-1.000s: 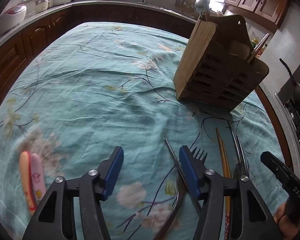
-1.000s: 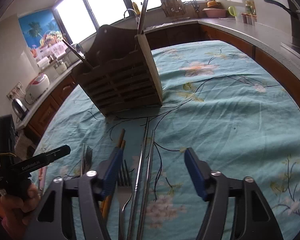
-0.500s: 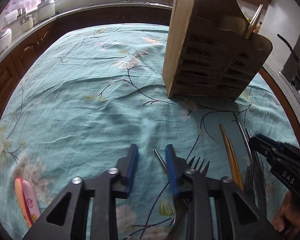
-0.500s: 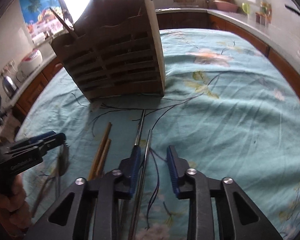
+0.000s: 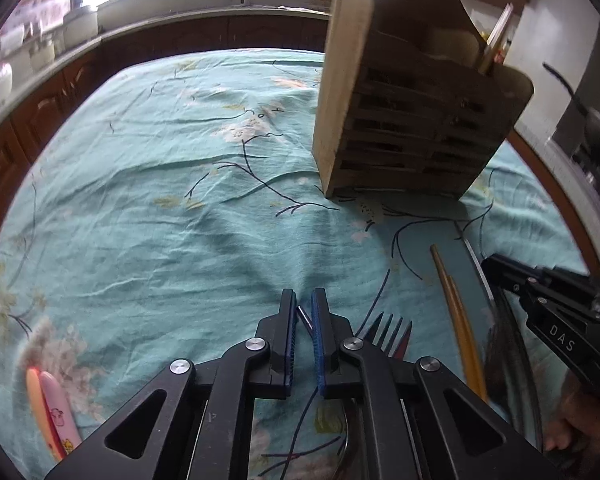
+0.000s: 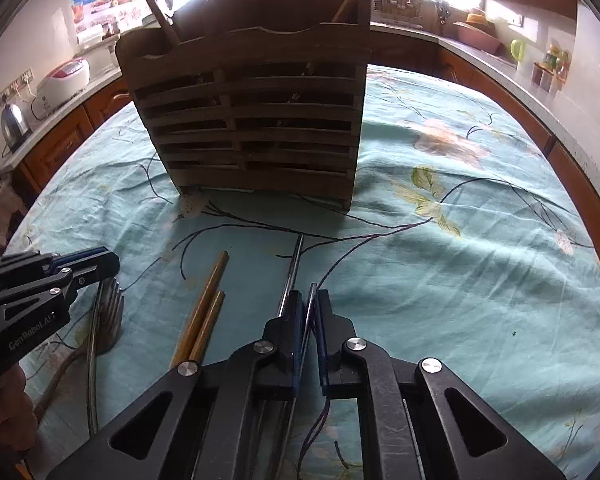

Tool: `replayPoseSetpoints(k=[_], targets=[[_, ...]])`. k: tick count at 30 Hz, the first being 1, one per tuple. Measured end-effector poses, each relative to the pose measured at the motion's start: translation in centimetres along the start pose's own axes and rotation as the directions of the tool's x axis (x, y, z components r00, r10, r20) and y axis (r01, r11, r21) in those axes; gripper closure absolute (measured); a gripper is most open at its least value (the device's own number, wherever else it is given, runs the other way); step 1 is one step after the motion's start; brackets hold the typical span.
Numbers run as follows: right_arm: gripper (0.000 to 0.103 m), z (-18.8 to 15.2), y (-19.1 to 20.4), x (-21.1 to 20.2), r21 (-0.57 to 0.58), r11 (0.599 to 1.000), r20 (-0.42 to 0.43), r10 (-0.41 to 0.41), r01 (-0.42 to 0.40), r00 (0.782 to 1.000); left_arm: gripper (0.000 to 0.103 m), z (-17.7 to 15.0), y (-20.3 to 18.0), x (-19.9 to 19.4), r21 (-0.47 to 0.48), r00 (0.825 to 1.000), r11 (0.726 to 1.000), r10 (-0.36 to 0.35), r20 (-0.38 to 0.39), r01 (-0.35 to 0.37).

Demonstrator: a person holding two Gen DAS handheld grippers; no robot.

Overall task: Organize utensils
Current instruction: 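Grasp a metal chopstick with the right tool while the left tool grasps another, then lift both metal chopsticks and carry them over the wooden caddy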

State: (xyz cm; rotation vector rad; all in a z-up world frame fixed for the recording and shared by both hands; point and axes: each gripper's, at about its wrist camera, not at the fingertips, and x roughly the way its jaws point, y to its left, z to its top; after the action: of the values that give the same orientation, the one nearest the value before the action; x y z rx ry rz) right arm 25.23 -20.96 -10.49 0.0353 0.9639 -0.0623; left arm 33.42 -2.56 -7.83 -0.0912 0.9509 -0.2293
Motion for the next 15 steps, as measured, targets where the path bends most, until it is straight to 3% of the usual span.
replayPoseSetpoints(k=[5,15], targets=[[0.099,0.4,-1.2,-1.4,0.092,0.991,0.033,0.092,-0.094,0.995,0.098,-0.2,1.4,-1.6,-0.048,0.998,0.997,-0.059,0.014,0.059],[0.099,0.4,-2.3,-6.0,0.124,0.982,0.120,0.128,-0.143,0.984,0.099,-1.0,1.5,-6.8,-0.046,0.992,0.995,-0.089,0.085,0.093]])
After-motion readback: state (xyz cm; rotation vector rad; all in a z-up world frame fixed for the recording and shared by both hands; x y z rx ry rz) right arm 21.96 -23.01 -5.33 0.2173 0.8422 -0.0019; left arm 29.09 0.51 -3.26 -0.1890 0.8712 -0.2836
